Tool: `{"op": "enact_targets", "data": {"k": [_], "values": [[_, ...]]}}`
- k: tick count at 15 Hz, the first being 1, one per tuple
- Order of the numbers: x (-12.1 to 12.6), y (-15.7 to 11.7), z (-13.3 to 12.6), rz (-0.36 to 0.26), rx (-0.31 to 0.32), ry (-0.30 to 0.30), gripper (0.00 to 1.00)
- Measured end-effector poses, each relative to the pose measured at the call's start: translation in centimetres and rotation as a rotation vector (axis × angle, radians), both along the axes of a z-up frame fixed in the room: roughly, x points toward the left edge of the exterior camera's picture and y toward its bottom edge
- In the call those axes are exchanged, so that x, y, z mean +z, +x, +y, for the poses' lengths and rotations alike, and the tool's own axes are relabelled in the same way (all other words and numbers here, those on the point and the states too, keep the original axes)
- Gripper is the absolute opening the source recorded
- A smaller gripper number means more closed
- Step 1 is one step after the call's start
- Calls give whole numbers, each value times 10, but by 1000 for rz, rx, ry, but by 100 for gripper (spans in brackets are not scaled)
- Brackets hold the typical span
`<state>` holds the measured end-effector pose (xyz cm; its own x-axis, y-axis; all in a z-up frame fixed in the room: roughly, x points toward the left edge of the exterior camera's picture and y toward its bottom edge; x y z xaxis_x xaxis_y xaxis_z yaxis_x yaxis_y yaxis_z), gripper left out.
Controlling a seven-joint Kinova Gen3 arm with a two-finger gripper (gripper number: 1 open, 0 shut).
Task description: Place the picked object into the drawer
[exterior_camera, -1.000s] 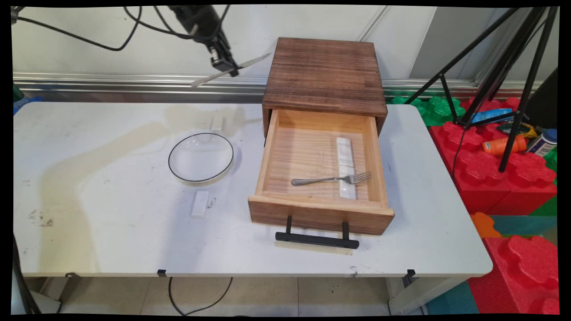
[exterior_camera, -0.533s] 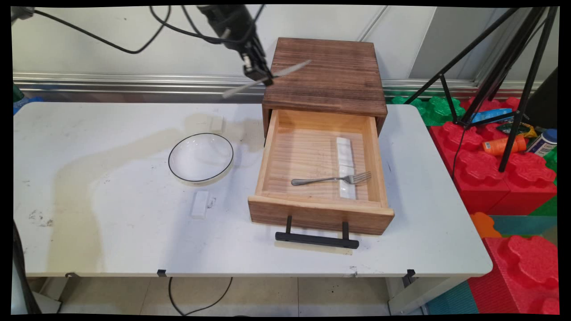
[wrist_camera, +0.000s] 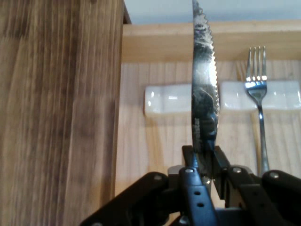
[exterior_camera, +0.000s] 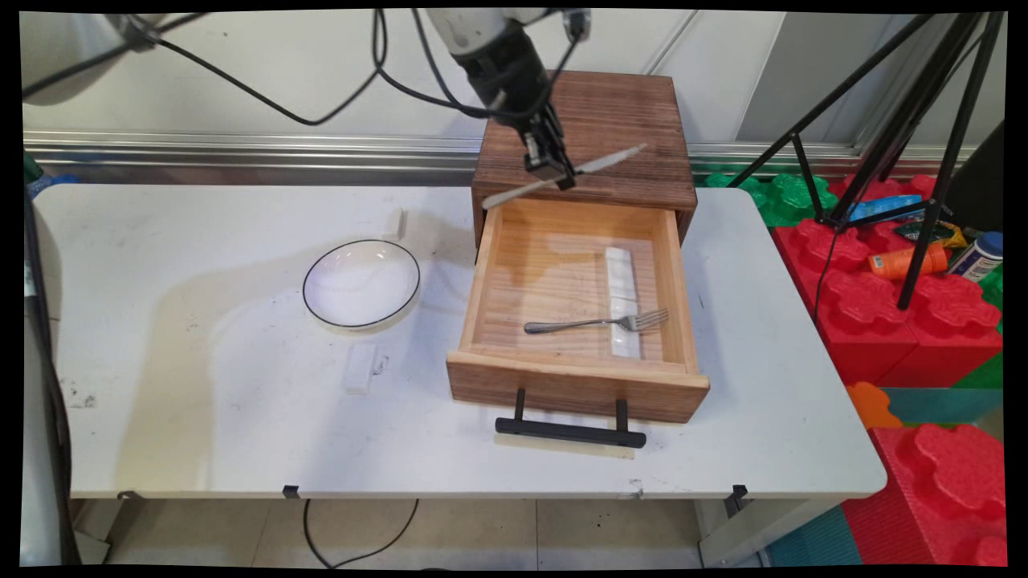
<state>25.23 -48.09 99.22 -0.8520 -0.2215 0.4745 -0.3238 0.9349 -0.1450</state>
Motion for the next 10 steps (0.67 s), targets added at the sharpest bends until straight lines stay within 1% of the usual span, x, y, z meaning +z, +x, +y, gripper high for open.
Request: {"op": "enact_targets", "data": {"k": [4, 8, 10], "values": [[-31, -20, -19, 13, -30, 9, 0], [-64, -29, -36, 11, -42, 25, 0], [-76, -31, -41, 11, -41, 33, 0]]}}
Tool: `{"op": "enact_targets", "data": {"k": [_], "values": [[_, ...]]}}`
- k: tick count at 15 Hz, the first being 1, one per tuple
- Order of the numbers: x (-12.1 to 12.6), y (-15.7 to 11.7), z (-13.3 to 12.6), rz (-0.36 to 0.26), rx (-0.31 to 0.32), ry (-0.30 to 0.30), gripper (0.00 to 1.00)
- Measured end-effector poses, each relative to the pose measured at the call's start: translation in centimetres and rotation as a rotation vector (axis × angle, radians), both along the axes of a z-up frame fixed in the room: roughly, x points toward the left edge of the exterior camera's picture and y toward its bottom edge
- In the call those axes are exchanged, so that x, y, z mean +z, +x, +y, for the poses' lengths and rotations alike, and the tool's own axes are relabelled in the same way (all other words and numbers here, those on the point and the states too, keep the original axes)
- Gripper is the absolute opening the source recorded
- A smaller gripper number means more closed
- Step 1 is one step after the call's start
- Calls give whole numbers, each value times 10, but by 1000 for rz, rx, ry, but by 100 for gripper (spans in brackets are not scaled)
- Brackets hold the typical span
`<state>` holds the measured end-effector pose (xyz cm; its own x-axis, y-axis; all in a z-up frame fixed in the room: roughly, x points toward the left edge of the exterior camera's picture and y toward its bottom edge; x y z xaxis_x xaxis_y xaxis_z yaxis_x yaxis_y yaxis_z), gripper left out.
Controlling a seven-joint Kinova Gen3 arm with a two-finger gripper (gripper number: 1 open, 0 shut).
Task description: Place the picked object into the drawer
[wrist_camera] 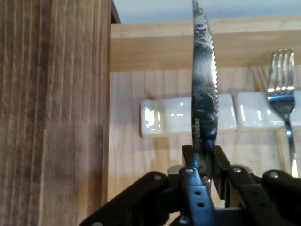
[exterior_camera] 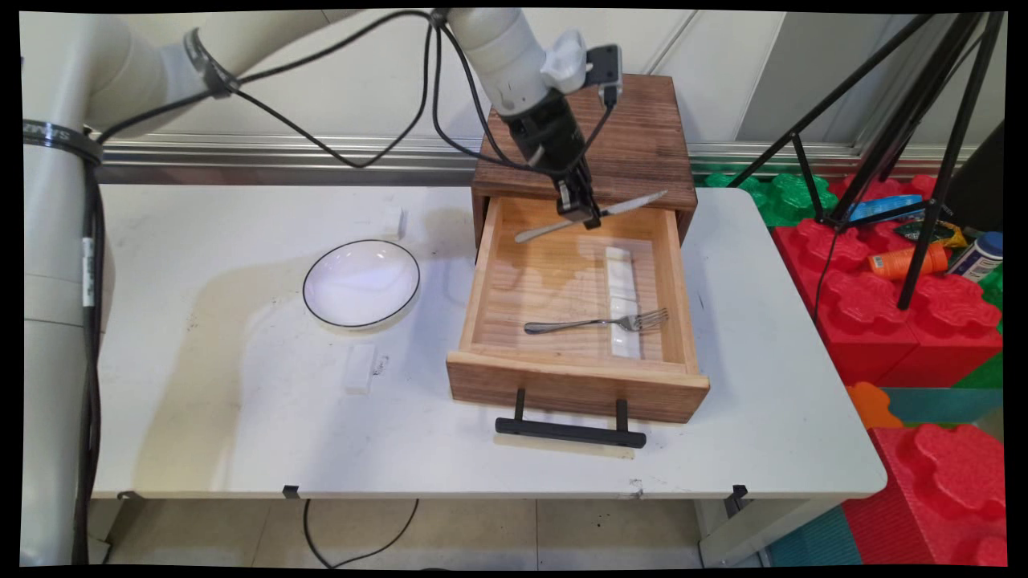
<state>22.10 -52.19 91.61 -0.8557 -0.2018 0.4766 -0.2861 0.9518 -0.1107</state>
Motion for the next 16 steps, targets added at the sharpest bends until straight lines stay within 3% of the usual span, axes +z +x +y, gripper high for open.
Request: {"op": "enact_targets", "data": {"k": [8, 16], "values": [[-58, -6, -17, -7, 11, 46, 0], [-93, -11, -25, -9, 22, 79, 0]]}}
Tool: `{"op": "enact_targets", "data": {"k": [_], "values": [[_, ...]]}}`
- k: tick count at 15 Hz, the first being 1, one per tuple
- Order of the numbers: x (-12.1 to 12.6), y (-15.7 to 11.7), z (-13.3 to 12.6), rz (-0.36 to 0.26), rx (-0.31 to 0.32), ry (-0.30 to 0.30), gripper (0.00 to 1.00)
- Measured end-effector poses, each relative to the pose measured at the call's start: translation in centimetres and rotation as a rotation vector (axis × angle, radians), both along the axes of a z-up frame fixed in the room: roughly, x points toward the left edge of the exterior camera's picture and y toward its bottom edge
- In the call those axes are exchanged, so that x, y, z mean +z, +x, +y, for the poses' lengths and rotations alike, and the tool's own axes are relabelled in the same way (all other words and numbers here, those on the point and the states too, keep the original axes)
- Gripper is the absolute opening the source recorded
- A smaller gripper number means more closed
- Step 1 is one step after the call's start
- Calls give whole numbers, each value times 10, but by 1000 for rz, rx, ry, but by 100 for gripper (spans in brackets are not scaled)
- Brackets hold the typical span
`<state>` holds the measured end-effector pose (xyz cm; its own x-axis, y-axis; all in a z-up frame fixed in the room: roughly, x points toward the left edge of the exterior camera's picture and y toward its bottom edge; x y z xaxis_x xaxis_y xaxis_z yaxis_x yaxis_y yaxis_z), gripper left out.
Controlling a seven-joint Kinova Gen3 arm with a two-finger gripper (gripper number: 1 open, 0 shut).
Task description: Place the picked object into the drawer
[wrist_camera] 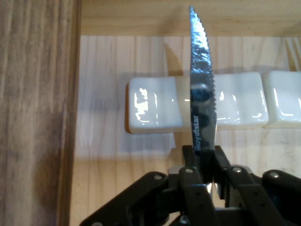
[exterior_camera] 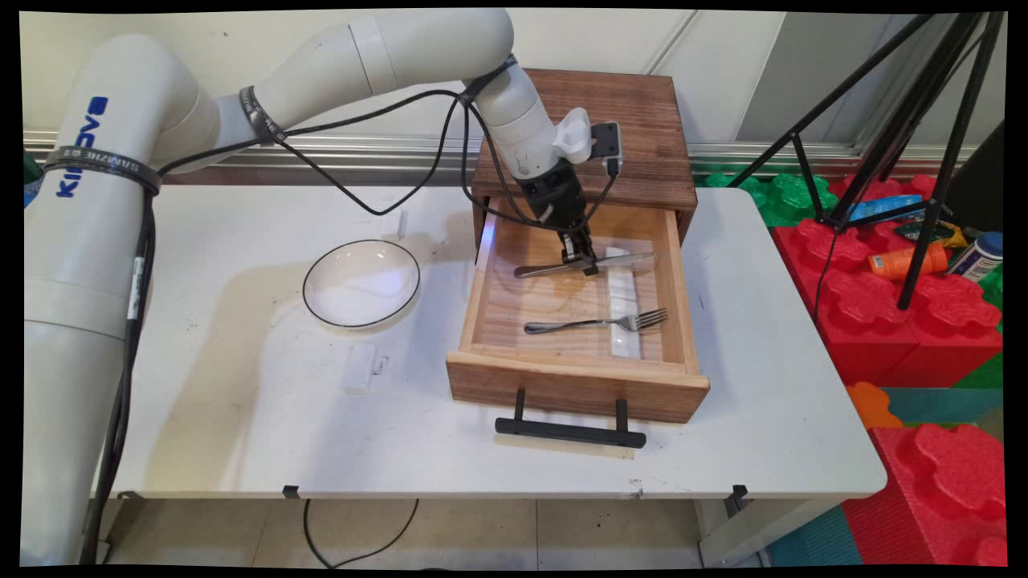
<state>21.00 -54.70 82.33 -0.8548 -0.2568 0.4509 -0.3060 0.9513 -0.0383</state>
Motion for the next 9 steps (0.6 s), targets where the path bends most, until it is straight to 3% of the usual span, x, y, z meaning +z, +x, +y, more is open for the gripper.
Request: {"op": "enact_targets", "data": {"k": [1, 2, 9], "values": [[-3, 0, -1, -1, -1, 3, 0], [-5, -1, -1, -1, -2, 5, 100], [-8, 1, 0, 6, -9, -7, 100]]}}
